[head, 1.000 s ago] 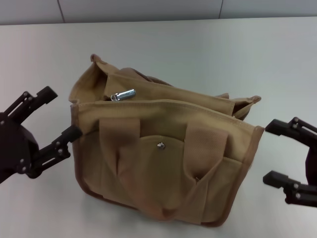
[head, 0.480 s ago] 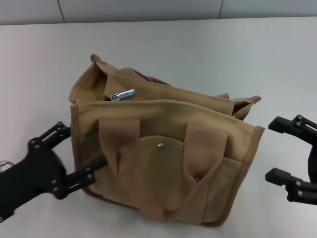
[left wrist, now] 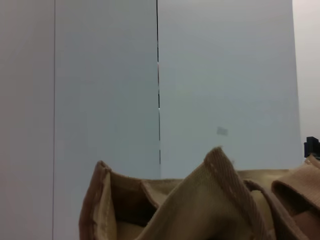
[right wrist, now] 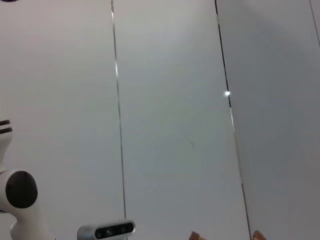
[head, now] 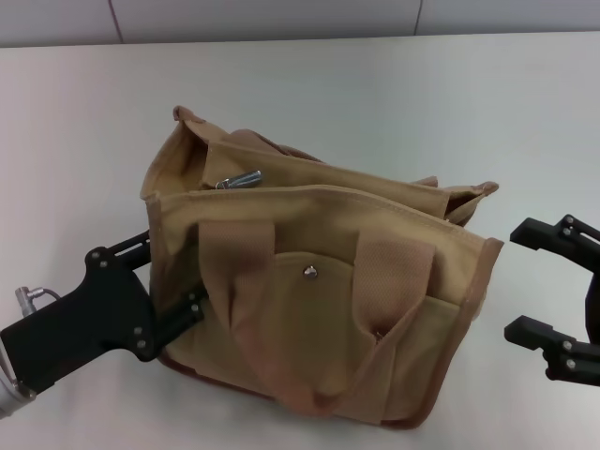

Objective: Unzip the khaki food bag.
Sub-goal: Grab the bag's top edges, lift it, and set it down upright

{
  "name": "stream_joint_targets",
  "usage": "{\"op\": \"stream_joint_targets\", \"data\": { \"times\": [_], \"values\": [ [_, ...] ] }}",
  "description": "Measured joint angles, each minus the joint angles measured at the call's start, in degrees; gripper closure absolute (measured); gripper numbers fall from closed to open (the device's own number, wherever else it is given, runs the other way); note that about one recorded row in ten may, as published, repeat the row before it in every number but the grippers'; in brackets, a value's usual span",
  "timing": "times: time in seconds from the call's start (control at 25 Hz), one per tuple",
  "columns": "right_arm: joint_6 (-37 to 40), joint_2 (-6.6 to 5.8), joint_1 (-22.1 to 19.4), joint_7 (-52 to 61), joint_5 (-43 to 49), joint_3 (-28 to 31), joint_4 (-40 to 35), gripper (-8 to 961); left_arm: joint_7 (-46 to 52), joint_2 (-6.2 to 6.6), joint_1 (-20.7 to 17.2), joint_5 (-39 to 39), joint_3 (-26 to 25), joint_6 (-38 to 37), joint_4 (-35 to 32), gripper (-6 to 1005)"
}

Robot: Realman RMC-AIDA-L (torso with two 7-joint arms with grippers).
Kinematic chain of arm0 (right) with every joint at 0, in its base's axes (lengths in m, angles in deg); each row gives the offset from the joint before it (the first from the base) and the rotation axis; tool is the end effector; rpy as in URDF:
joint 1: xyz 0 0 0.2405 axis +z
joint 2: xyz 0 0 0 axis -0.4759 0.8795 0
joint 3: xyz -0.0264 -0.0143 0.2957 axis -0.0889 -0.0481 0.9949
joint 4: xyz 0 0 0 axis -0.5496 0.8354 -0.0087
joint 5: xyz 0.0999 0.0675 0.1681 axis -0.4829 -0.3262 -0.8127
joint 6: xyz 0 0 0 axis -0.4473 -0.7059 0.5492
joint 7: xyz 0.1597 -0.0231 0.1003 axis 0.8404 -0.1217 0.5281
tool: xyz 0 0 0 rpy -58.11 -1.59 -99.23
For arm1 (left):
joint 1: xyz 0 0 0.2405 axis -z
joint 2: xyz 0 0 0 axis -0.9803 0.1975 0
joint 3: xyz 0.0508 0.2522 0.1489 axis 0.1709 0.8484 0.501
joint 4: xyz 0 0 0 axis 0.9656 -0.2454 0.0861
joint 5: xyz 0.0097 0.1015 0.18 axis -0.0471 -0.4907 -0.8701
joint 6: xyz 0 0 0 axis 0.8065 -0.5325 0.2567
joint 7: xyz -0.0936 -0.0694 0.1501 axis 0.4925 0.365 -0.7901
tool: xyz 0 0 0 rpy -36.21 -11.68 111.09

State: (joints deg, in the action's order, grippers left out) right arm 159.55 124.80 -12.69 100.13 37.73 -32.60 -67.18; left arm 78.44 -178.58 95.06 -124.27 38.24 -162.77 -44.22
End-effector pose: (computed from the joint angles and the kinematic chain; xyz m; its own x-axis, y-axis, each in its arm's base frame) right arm 0.2785 0.2209 -0.0200 0.5302 0.0150 -0.8477 -0.2408 -0.9560 -0.1676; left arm -0.3076 0.2496 -0.0714 0.6804 -0.0450 0.7314 0.3404 -0.8645 -0.3698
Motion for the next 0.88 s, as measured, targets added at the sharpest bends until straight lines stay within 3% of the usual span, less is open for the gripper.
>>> {"op": "stream_joint_targets", "data": {
  "times": [0.36,0.88],
  "values": [
    [1.0,0.01,0.0,0.0,-0.1,2.4,0.0,111,-0.1,-0.07,1.8,0.4,-0.1,0.8,0.0,678],
    [2.6,0.18,0.7,0.7,-0.2,20.0,3.4,111,-0.2,-0.19,6.5,2.6,-0.2,0.5,-0.2,776]
  ]
}}
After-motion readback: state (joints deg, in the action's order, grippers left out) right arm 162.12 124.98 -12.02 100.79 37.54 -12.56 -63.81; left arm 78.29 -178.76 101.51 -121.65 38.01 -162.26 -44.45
